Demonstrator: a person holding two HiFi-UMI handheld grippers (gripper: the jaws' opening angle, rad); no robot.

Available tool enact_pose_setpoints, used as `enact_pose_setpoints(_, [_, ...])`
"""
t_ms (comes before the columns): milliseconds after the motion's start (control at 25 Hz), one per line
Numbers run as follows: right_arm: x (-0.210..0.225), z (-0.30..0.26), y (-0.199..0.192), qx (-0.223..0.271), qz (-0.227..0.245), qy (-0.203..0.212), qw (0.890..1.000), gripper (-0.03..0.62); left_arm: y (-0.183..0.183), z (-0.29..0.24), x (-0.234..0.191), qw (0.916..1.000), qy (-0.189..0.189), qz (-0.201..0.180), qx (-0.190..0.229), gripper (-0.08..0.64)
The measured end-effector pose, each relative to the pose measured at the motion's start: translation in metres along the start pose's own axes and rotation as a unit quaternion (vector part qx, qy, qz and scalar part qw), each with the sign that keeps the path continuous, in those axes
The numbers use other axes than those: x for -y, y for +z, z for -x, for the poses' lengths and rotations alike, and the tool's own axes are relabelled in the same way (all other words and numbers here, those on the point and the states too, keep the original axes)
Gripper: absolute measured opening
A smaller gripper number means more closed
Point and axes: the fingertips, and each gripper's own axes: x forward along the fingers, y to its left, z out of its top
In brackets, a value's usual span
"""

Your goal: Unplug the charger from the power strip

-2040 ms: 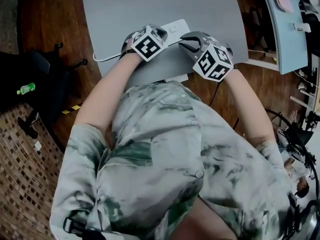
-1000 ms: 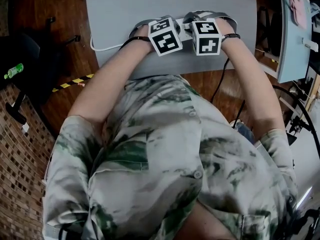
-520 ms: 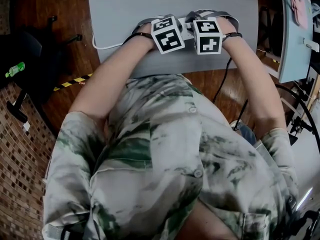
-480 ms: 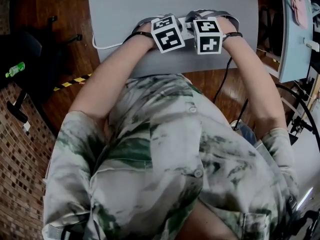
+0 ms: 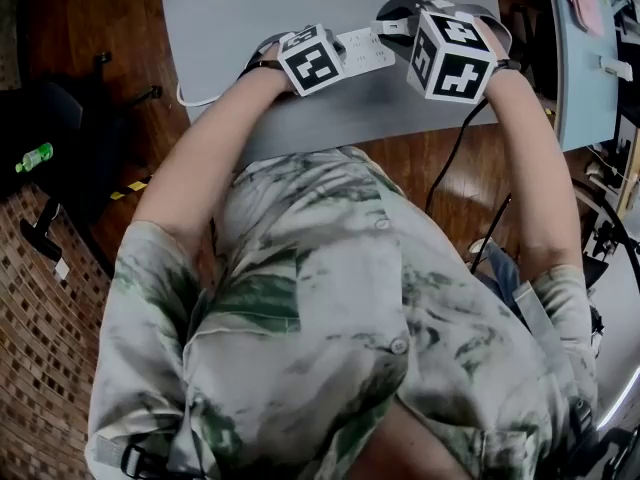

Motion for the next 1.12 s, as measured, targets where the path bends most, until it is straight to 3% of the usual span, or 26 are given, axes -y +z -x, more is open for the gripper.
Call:
enact_pose_setpoints(160, [-0.028, 0.018, -0.006, 0.035, -0.060, -0.043, 0.997, 0.103, 0.005, 0.018, 0.003, 0.9993, 0.016, 0.014, 0.031, 0.005])
enact_pose_setpoints(320, [-0.063, 0.044, -0.007, 0.084, -0.109, -0.088, 0.987, 0.103, 0.024, 0.074, 0.006, 0.9894, 0.085, 0.049, 0.107, 0.005])
enact_pose_setpoints(480, [-0.109, 0.065, -0.004, 0.130, -0.146, -0.126, 0.973, 0.104, 0.029, 0.144, 0.035, 0.9642, 0.140, 0.106, 0.199, 0.005])
enact_pose_setpoints(640, [-0.151, 0.076, 0.002, 0.179, -0.188, -0.166, 0.951, 0.103, 0.012, 0.212, 0.088, 0.9398, 0.192, 0.142, 0.245, 0.005])
enact_pose_setpoints(760, [-0.179, 0.084, 0.005, 0.207, -0.216, -0.193, 0.935, 0.104, 0.001, 0.251, 0.138, 0.9186, 0.205, 0.177, 0.287, 0.003])
enact_pose_setpoints(800, [-0.188, 0.086, 0.007, 0.214, -0.222, -0.202, 0.929, 0.104, -0.004, 0.259, 0.156, 0.9177, 0.204, 0.178, 0.290, 0.003])
enact_pose_setpoints(1000, [-0.244, 0.097, 0.029, 0.252, -0.270, -0.247, 0.896, 0.104, -0.034, 0.282, 0.239, 0.9327, 0.195, 0.140, 0.269, 0.003])
enact_pose_setpoints(1120, [-0.278, 0.101, 0.048, 0.260, -0.282, -0.258, 0.887, 0.104, -0.053, 0.291, 0.269, 0.9295, 0.206, 0.125, 0.279, 0.003])
